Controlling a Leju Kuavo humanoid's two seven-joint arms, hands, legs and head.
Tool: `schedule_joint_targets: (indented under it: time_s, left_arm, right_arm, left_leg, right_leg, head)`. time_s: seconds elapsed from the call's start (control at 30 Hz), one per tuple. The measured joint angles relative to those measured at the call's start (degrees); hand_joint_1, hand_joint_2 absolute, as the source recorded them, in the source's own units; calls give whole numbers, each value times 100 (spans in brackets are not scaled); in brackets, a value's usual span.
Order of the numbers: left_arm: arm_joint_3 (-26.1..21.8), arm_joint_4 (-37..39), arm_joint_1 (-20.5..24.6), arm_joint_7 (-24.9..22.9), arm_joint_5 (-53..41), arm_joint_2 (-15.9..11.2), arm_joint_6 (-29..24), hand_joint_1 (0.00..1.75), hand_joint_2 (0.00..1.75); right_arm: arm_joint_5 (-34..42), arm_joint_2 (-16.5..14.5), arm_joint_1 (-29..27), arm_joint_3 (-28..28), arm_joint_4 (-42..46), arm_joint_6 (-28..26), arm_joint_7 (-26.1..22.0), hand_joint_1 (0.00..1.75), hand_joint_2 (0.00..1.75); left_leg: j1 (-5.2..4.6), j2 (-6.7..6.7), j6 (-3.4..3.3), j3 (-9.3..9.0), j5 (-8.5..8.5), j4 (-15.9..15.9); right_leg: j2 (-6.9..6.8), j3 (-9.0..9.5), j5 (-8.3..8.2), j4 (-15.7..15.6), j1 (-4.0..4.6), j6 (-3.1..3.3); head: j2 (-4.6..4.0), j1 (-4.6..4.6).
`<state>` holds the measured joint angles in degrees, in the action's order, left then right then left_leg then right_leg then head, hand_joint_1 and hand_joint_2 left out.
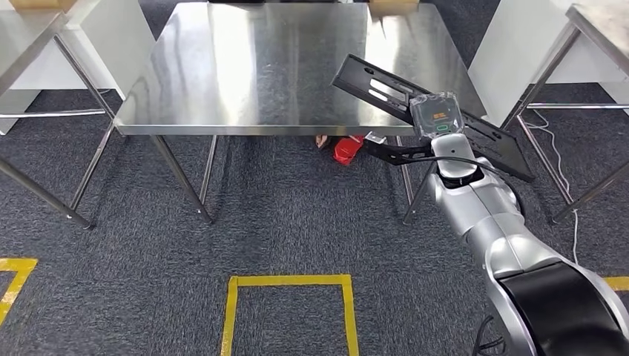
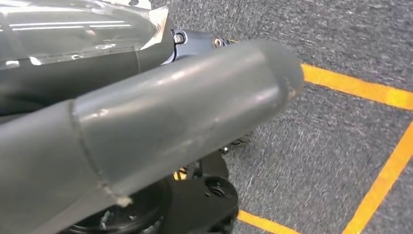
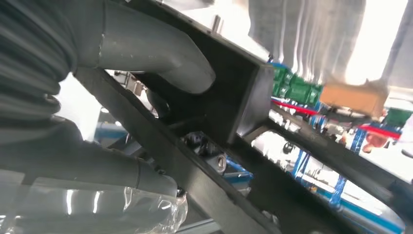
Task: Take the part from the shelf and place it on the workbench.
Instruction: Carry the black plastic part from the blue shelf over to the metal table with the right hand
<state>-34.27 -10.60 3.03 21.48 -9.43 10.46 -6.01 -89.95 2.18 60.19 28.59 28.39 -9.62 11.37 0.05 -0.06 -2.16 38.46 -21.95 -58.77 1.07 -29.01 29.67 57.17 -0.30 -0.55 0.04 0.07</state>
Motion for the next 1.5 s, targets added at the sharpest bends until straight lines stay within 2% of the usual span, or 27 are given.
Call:
schedule_joint_targets:
  time_s: [0.07,0.13,0.23,0.3,0.33,0.37,0.43,0.47,0.5,0.53,0.6,0.67,0.7,0.77,0.8,0.83,0.87,0.97,1.0,1.07,1.13,1.2,1.27,1.33,1.37,1.43,1.5]
  left_arm:
    - [2,0,2,1,-15,6,11,0,0]
    - [2,0,-8,-1,-23,12,13,0,0]
    - [2,0,-7,-24,-32,15,-4,0,0]
    - [2,0,-23,-37,-33,28,-28,0,0]
    - [1,0,-32,-38,-32,37,-40,0,0]
    - [1,0,-39,-39,-31,44,-51,0,0]
    - [0,2,-52,-39,-30,49,-58,0,0]
    - [0,3,-46,-38,-30,49,-60,0,0]
    - [0,3,-41,-37,-29,46,-60,0,0]
    - [0,2,-29,-36,-27,47,-61,0,0]
    - [0,-1,-5,-35,-24,46,-61,0,0]
    - [1,-1,5,-34,-24,48,-60,0,0]
    - [1,-1,4,-34,-25,49,-59,0,0]
    - [2,1,-12,-34,-26,50,-58,0,0]
    - [2,2,-21,-35,-26,50,-55,0,0]
    - [2,2,-30,-35,-28,48,-50,0,0]
    - [2,2,-36,-36,-34,44,-44,0,0]
    - [3,5,-72,-48,-60,13,-38,0,0]
    - [3,6,-81,-56,-63,5,-47,0,0]
    - [3,6,-69,-69,-61,13,-72,0,0]
    - [1,5,-34,-73,-45,28,-88,0,0]
    - [-2,4,0,-79,-26,33,-105,0,0]
    - [-3,4,13,-85,-17,39,-119,0,0]
    - [-4,4,5,-108,-15,50,-153,0,0]
    - [-5,4,0,-125,-13,54,-183,0,0]
    - [-10,7,-9,-161,0,58,-240,0,0]
    - [-23,10,-15,-186,27,56,-266,0,0]
  right_arm:
    - [3,38,-38,-1,5,-1,2,175,175]
    - [2,71,-72,-3,14,-1,3,175,175]
    - [-4,119,-160,-4,19,43,1,175,175]
    - [-6,146,-264,-4,25,87,-4,175,175]
    - [-6,153,-303,-4,33,104,-12,175,175]
    - [-6,160,-327,-4,40,117,-25,175,175]
    - [-6,183,-353,-4,49,153,-52,175,175]
    - [-6,191,-361,-4,56,173,-66,175,175]
    - [-6,198,-369,-4,69,190,-75,175,175]
    - [-6,203,-363,-5,93,197,-80,175,175]
    - [-6,213,-340,-8,156,199,-85,175,175]
    - [-7,224,-340,-8,189,195,-83,175,175]
    - [-8,227,-367,-8,189,195,-85,175,175]
    - [-8,227,-447,-7,185,194,-89,175,175]
    - [-7,226,-480,-7,184,192,-89,175,175]
    - [-7,225,-498,-7,184,190,-82,175,175]
    - [-6,222,-507,-7,184,187,-69,175,175]
    - [-7,194,-534,-6,169,173,-10,175,175]
    - [-8,176,-546,-5,164,166,3,175,175]
    - [-8,148,-527,-5,169,155,17,175,175]
    - [-8,138,-473,-7,184,153,20,175,175]
    - [-8,130,-445,-6,189,153,19,175,175]
    - [-8,125,-470,-4,186,153,17,175,175]
    - [-8,124,-511,-4,184,153,16,175,175]
    - [-8,121,-522,-3,184,153,12,175,175]
    - [-7,115,-531,-2,177,133,-8,175,175]
    - [-7,86,-540,-1,163,75,-73,175,175]
  left_leg:
    - [-4,7,-52,-123,-68,128]
    - [16,-1,-107,-270,-114,220]
    - [29,-23,-146,-454,-252,257]
    - [35,-49,-130,-612,-388,257]
    - [42,-59,-111,-708,-465,256]
    - [50,-65,-85,-811,-548,255]
    - [41,-72,-16,-990,-728,247]
    - [28,-71,22,-1054,-807,254]
    - [17,-67,59,-1105,-865,264]
    - [14,-59,84,-1139,-893,272]
    - [34,-33,129,-1049,-822,58]
    - [61,-14,190,-655,-700,-625]
    - [67,-9,223,-396,-744,-1020]
    - [71,-8,258,62,-1129,-1474]
    - [69,-9,254,224,-1337,-1483]
    - [64,-9,229,320,-1412,-1348]
    - [53,-10,182,372,-1304,-1088]
    - [-46,-50,-40,330,-50,-67]
    - [-77,-74,-87,291,220,118]
    - [-93,-100,-130,162,267,206]
    - [-79,-81,-177,3,208,260]
    - [-59,-84,-216,-144,116,294]
    - [-52,-103,-224,-257,4,296]
    - [-52,-139,-204,-387,-114,295]
    - [-52,-155,-191,-459,-174,295]
    - [-58,-182,-150,-578,-289,285]
    - [-73,-204,-84,-629,-391,266]
  right_leg:
    - [-7,38,-16,20,6,-81]
    - [-26,-132,-20,356,4,-131]
    - [-39,-837,212,1366,-35,-165]
    - [-42,-1168,389,1576,-58,-175]
    - [-49,-1218,343,1408,-77,-209]
    - [-66,-1206,165,1087,-102,-278]
    - [-161,-1103,-490,333,-125,-424]
    - [-195,-1040,-738,106,-110,-409]
    - [-219,-998,-874,-4,-100,-338]
    - [-212,-957,-853,-2,-89,-224]
    - [-170,-856,-794,-11,-127,-75]
    - [-135,-699,-696,-42,-140,36]
    - [-124,-609,-629,-58,-133,76]
    - [-99,-428,-484,-79,-121,104]
    - [-83,-330,-405,-82,-114,107]
    - [-68,-230,-326,-83,-105,107]
    - [-54,-121,-239,-85,-92,103]
    - [-12,135,15,-101,-31,60]
    - [8,219,78,-108,-8,32]
    - [37,336,130,-88,35,-42]
    - [13,229,110,216,35,-98]
    - [-20,-196,204,899,17,-109]
    - [-29,-691,483,1486,8,-89]
    - [-33,-944,615,1467,-9,-121]
    - [-36,-958,477,1194,-22,-184]
    - [-56,-884,-164,404,-37,-345]
    - [-77,-790,-655,-57,-18,-303]
  head:
    - [1,-15]
    - [0,-6]
    - [0,6]
    - [0,13]
    - [0,15]
    - [0,17]
    - [0,27]
    - [0,30]
    - [0,39]
    - [0,39]
    - [0,36]
    - [0,14]
    - [0,11]
    - [0,7]
    - [0,7]
    - [0,5]
    - [0,6]
    - [0,9]
    - [0,11]
    - [1,9]
    - [1,8]
    - [1,13]
    - [0,13]
    - [0,12]
    - [0,13]
    - [0,11]
    - [1,16]
